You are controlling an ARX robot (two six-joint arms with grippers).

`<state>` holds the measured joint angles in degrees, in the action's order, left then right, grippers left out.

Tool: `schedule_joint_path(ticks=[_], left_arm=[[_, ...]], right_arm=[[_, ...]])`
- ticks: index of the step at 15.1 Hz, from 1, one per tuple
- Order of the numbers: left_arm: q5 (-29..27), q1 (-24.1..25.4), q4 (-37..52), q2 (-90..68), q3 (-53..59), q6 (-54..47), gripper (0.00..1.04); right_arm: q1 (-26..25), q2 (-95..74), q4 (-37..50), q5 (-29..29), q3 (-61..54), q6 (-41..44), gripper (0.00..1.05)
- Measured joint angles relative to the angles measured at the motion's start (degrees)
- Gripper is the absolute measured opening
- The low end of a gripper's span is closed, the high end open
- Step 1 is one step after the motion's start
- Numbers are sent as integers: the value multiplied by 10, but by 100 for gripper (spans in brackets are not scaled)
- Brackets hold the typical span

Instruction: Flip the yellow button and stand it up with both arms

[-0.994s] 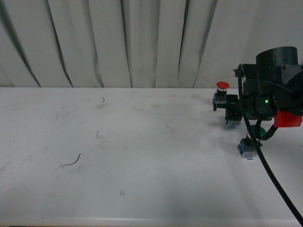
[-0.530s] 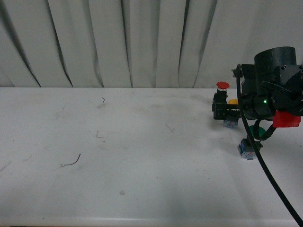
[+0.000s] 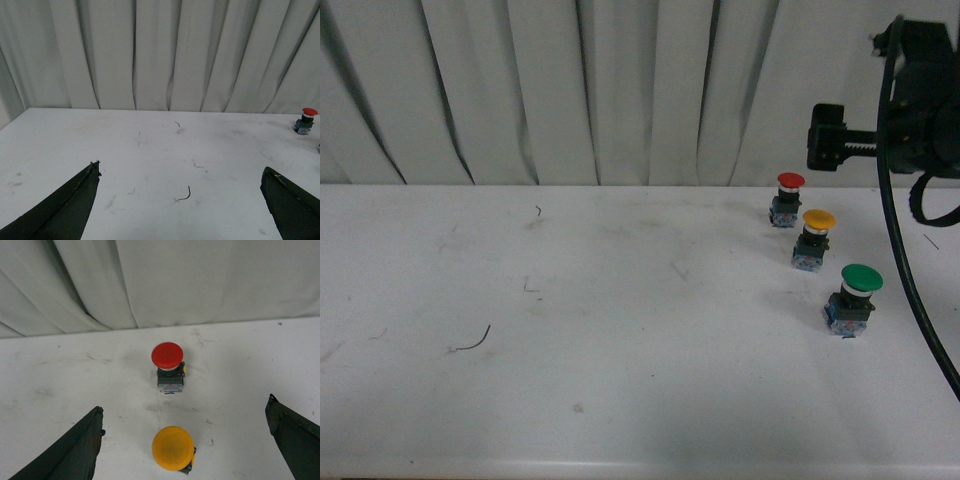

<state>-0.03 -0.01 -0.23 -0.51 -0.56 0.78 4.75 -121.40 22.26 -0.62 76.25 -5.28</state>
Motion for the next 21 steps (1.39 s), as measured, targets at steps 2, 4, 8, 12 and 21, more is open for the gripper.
schedule_joint_path(ticks=[2,4,8,12,21], left_arm=[[0,0,0,0,0,0,98],[0,0,0,0,0,0,98],[0,0,0,0,0,0,98],[0,0,0,0,0,0,98],[0,0,0,0,0,0,98]], right_arm=[[0,20,15,-8,-20,0,98],[-3,51,37,-20,-51,-1,98],[6,329,183,3,-281,6,86],[9,606,163,64,-534,45,37],[-48,787,134,7,-698,51,2]])
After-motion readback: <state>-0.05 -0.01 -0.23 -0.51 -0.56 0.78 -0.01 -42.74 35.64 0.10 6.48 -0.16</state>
